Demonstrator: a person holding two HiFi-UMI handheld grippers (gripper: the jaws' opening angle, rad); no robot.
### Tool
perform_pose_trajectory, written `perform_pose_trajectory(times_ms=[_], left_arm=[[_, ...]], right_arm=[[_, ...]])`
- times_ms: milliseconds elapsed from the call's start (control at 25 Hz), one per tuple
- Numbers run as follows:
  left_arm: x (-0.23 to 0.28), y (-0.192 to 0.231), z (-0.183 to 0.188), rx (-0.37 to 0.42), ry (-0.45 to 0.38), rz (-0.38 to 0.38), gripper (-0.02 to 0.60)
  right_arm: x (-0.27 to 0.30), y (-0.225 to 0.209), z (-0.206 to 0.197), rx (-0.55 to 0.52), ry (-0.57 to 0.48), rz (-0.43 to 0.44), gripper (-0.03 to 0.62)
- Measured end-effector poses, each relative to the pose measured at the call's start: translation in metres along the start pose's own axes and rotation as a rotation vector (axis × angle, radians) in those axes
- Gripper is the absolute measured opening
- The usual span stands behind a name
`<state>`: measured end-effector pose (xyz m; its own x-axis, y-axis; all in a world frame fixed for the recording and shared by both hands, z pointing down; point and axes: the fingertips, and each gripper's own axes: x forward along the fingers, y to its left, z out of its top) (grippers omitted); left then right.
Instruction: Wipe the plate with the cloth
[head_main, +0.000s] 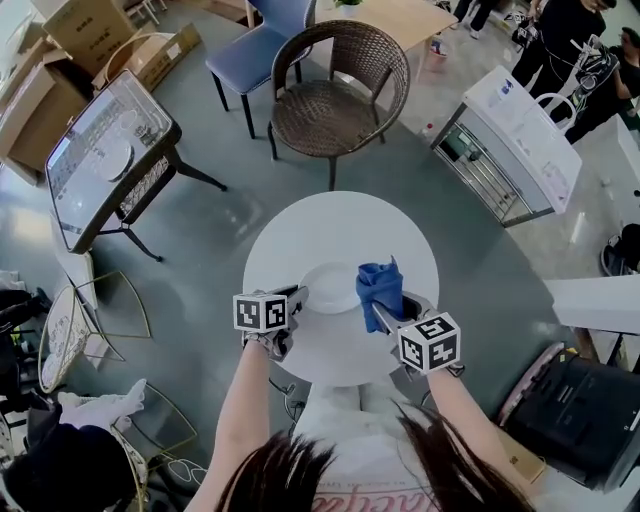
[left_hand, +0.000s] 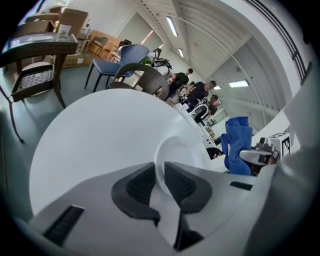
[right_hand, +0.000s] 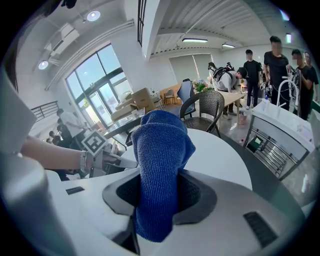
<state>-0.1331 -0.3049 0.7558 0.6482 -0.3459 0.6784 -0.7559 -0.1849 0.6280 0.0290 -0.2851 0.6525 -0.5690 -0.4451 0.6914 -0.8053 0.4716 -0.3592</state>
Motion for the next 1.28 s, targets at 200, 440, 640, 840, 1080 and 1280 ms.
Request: perform_pose_trajectory(times_ms=[200,440,640,840,1080,1280], left_arm=[[0.009,-0.007,0.001,0.008,0.048,-0.034,0.054],[0.001,-0.022,0.007,-0.110,-0.059,-0.167,0.029],[-0.013,-0.042,0.017,-0.158,-0.152,-0.227,0.018],[-0.029,-0.062,0.026,-0.136,-0.199,-0.244,0.018],[-0.063,-0.099,0.053,-0.114,-0.334,-0.266,0.018],[-0.098,-0.131,0.076,-0.053,-0.438,-0.268,0.019]], right_arm=[[0.004,0.002,-0.002,-0.003,0.012,-0.003,0.153],[-0.001,0.003,0.001,0.003,-0.001,-0.007,0.153],[-0.013,-0.001,0.010,0.010,-0.031,-0.016,0.153],[-0.029,0.000,0.024,0.000,-0.075,-0.018,0.153],[-0.062,0.002,0.051,-0.029,-0.159,-0.026,0.153],[-0.097,0.008,0.089,-0.070,-0.271,-0.026,0.153]])
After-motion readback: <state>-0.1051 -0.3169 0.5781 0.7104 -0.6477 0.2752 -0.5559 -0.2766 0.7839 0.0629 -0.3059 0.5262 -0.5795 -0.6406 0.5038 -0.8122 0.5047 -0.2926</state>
